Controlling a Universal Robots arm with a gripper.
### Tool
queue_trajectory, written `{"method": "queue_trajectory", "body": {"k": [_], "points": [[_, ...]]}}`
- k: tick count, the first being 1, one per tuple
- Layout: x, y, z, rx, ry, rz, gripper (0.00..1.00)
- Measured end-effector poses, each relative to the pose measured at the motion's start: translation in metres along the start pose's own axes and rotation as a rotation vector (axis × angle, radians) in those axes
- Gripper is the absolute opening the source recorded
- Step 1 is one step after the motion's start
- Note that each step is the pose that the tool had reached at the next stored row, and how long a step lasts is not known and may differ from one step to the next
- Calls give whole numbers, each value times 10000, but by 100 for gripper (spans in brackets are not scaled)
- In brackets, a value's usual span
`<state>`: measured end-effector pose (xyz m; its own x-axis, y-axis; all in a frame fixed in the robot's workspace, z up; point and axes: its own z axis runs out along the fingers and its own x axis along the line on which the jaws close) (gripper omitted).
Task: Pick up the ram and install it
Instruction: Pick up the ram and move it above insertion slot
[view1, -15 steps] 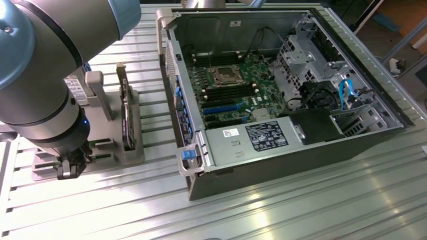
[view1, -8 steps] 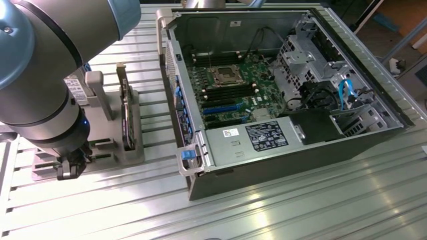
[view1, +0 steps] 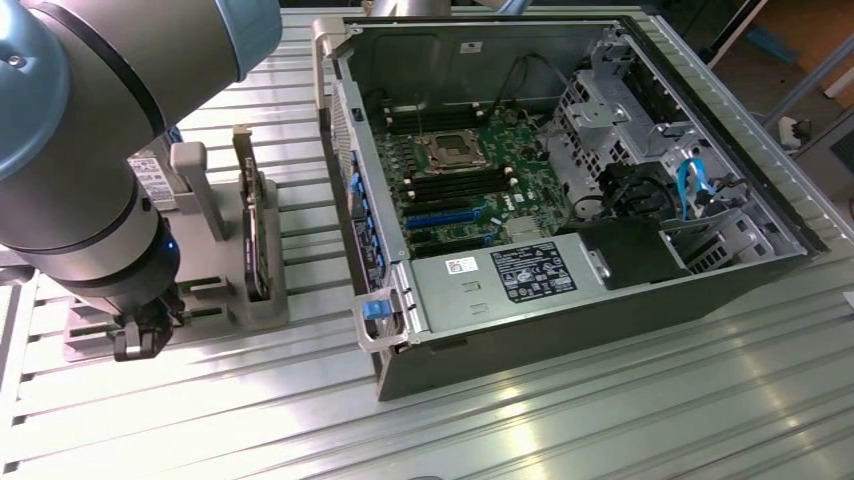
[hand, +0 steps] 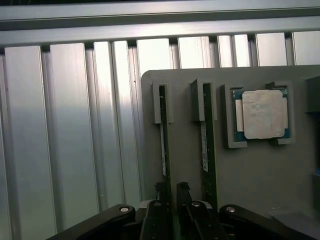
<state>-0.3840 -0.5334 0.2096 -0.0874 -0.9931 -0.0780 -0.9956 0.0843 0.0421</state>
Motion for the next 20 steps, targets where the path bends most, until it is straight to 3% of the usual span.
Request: {"method": "queue_trajectory", "body": {"k": [20], "points": [[-2, -11, -10, -20, 37, -192, 22]]}}
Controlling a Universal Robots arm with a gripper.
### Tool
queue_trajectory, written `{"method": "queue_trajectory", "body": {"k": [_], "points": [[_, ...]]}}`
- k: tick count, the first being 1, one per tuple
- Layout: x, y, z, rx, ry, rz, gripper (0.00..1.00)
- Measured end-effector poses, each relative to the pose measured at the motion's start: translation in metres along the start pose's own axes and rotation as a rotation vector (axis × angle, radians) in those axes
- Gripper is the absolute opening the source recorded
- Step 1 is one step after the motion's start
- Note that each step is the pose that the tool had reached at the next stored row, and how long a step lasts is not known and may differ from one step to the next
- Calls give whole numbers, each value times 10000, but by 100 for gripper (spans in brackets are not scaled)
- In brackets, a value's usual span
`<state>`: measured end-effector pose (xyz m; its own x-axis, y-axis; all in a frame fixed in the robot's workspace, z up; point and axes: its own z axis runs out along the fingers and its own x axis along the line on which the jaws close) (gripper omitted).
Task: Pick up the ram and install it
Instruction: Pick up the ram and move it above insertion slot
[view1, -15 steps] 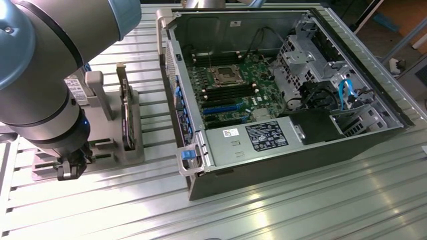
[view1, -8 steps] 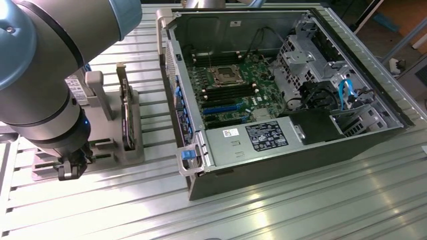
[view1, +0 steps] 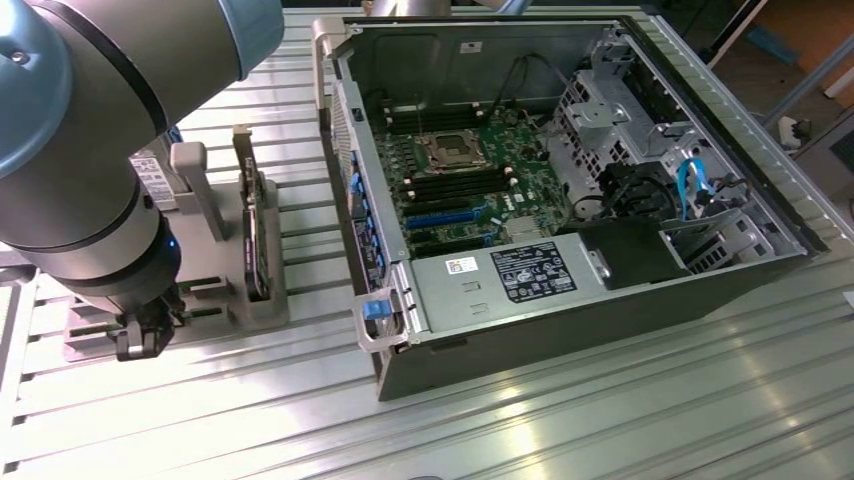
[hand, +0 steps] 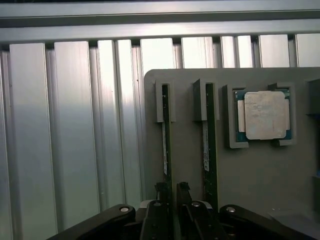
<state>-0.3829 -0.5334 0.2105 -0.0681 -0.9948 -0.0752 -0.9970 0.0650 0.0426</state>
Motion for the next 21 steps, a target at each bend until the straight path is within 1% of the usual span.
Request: {"method": "queue_trajectory", "body": {"k": [12, 13, 14, 21], "points": [[0, 0, -1, -3, 2, -42, 22], [0, 0, -1, -3, 2, -42, 20], [0, 0, -2, -5, 5, -42, 13], [0, 0, -2, -4, 3, -42, 12]]}}
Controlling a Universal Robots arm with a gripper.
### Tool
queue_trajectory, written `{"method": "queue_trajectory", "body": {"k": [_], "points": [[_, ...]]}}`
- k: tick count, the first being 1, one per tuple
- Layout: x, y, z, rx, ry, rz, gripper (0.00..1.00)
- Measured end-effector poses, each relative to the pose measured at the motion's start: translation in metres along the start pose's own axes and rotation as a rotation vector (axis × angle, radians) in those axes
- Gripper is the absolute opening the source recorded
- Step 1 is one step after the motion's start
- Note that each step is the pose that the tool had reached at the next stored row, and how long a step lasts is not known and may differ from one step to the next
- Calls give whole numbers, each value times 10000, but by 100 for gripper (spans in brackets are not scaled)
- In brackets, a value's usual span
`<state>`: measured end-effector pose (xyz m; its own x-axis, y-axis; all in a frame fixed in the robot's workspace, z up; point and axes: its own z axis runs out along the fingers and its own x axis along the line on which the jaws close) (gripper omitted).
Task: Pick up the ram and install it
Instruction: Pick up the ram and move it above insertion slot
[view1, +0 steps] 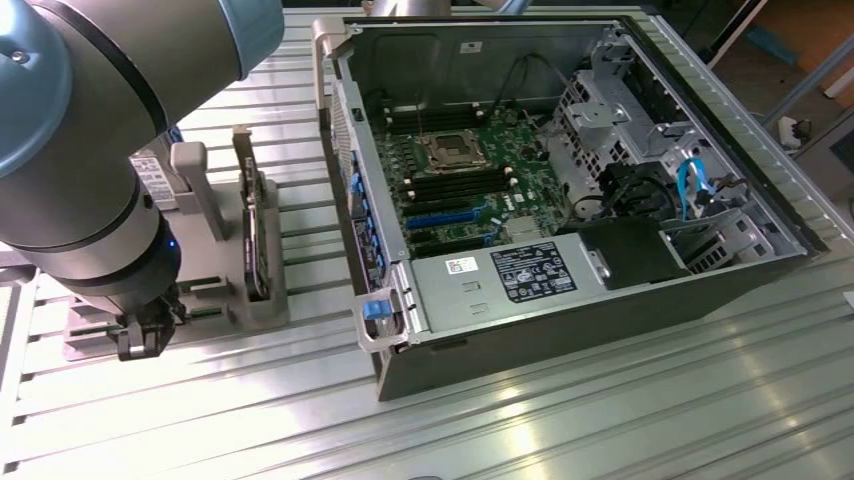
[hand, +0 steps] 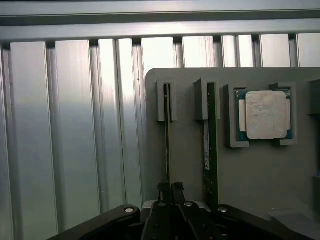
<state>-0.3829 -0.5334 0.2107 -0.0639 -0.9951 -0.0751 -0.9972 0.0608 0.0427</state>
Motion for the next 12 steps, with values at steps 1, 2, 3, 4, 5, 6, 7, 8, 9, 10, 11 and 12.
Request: {"method": "queue_trajectory", "body": {"k": [1, 2, 3, 4, 5, 6, 7, 8, 9, 10, 11, 12], "points": [[0, 0, 0, 0, 0, 0, 12], [0, 0, 0, 0, 0, 0, 12], [0, 0, 0, 1, -1, 0, 12], [0, 0, 1, 1, -1, 0, 12], [0, 0, 0, 1, 0, 0, 12], [0, 0, 0, 1, 0, -1, 12], [0, 0, 0, 0, 0, -9, 12], [0, 0, 0, -2, 2, -37, 12], [0, 0, 0, -5, 3, -67, 12], [0, 0, 0, -7, 4, -94, 12], [0, 0, 1, -9, 5, -125, 12], [0, 0, 1, -10, 5, -136, 12]]}}
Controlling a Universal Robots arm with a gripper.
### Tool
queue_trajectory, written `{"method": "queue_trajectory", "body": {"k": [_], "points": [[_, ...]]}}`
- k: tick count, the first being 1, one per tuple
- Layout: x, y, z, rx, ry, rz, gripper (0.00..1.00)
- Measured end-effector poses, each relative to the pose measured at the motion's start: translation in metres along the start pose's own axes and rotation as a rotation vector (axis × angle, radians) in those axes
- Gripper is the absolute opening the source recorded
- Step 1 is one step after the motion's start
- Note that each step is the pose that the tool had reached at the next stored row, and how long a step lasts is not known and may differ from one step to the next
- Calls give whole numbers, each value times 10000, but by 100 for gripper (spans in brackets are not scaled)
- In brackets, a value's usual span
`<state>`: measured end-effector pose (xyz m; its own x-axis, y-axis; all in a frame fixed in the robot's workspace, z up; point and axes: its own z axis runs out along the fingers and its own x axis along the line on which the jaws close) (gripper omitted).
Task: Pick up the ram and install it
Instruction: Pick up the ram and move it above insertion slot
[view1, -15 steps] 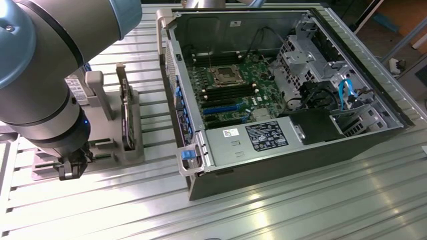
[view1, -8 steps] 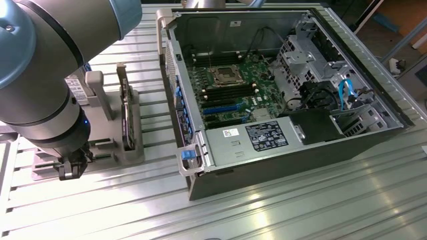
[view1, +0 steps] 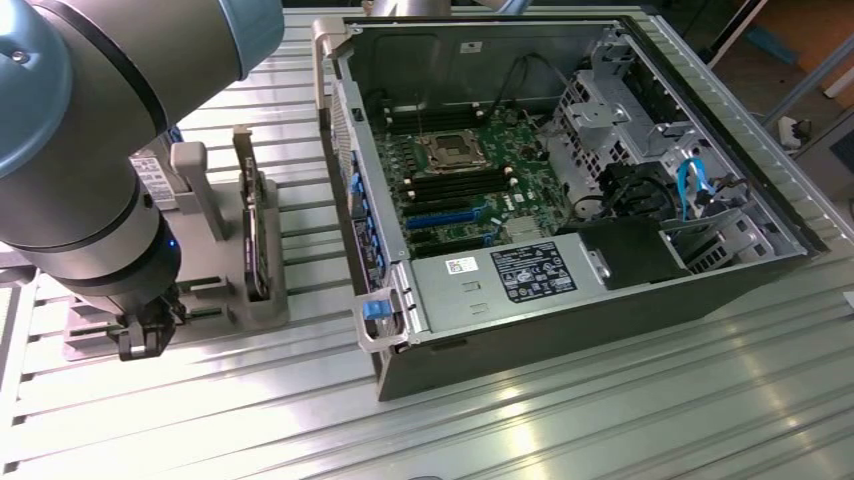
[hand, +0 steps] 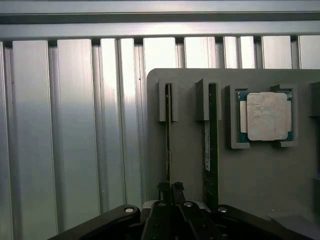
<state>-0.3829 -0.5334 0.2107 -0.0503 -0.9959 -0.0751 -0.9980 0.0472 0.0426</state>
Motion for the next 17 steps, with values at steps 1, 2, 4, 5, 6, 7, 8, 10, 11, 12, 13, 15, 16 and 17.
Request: {"method": "queue_trajectory", "body": {"k": [1, 2, 4, 5, 6, 7, 8, 10, 11, 12, 13, 15, 16, 17], "points": [[0, 0, 0, 0, 0, -1, 12], [0, 0, 0, -1, 0, -1, 12], [0, 0, 0, 0, 0, -1, 12], [0, 0, 0, -1, 1, -1, 12], [0, 0, -2, -1, 0, -1, 12], [-1, 0, -10, -1, 1, -1, 12], [-2, 1, -28, 0, 0, -1, 12], [-5, 2, -62, -1, 0, -1, 12], [-6, 3, -78, -1, 0, -1, 12], [-7, 4, -90, 0, 0, -2, 12], [-8, 4, -105, 0, 0, -2, 12], [-10, 6, -135, 0, 0, -1, 12], [-11, 6, -147, 0, 0, -1, 12], [-12, 6, -150, 1, -2, -1, 12]]}}
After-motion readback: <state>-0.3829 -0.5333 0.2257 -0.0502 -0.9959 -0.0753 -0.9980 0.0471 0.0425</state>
